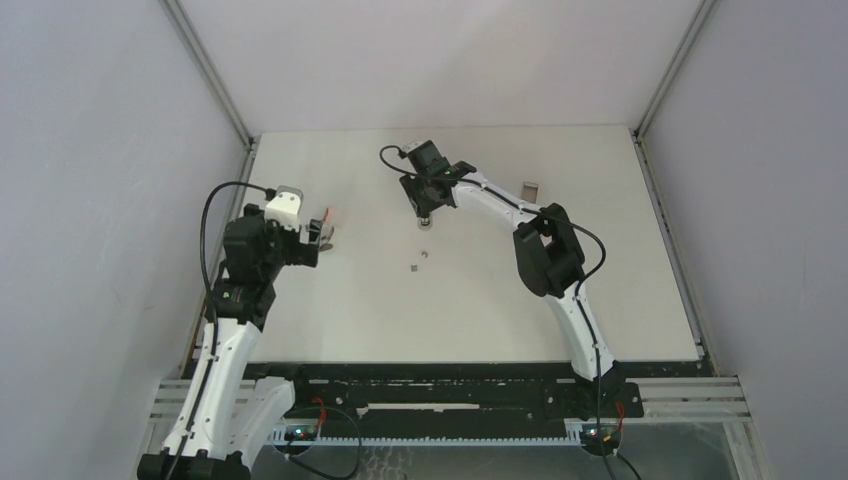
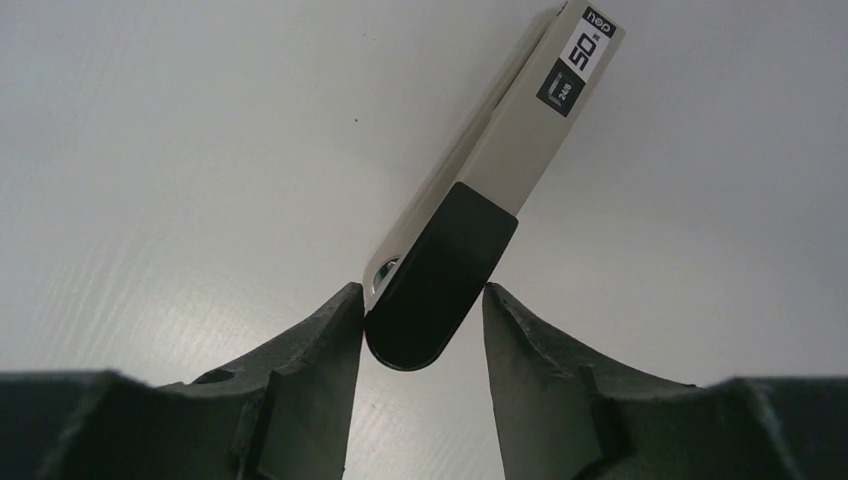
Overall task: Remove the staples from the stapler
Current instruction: Adjust the stapler at the center of the board.
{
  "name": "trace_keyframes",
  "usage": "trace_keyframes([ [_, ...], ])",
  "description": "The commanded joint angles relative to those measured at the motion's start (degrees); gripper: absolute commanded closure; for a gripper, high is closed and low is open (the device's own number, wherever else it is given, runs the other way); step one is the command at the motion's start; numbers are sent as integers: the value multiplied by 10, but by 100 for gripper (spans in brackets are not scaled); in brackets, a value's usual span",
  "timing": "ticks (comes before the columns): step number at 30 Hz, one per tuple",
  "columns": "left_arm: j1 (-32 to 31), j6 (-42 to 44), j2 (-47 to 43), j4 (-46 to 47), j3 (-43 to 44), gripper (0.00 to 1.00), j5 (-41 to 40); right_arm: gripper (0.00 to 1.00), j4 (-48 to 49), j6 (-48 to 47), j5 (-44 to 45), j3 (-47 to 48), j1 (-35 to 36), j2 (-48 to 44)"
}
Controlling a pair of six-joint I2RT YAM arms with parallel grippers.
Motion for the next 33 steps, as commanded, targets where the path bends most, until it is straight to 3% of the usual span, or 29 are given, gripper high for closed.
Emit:
trace_keyframes([
  [1,3,2,-9,21,-7,0,-8,55,-1,22,0,28,-2,-4],
  [7,4,1,-8,24,-7,0,-9,69,-7,19,-15,19,-8,-13],
  [18,4,1,-10,22,-8,0,-4,75,5,-57,-17,-35,-21,-67],
  [33,4,5,-16,20,-9,0,23,79,26,-289,-231,-181,-65,-158],
])
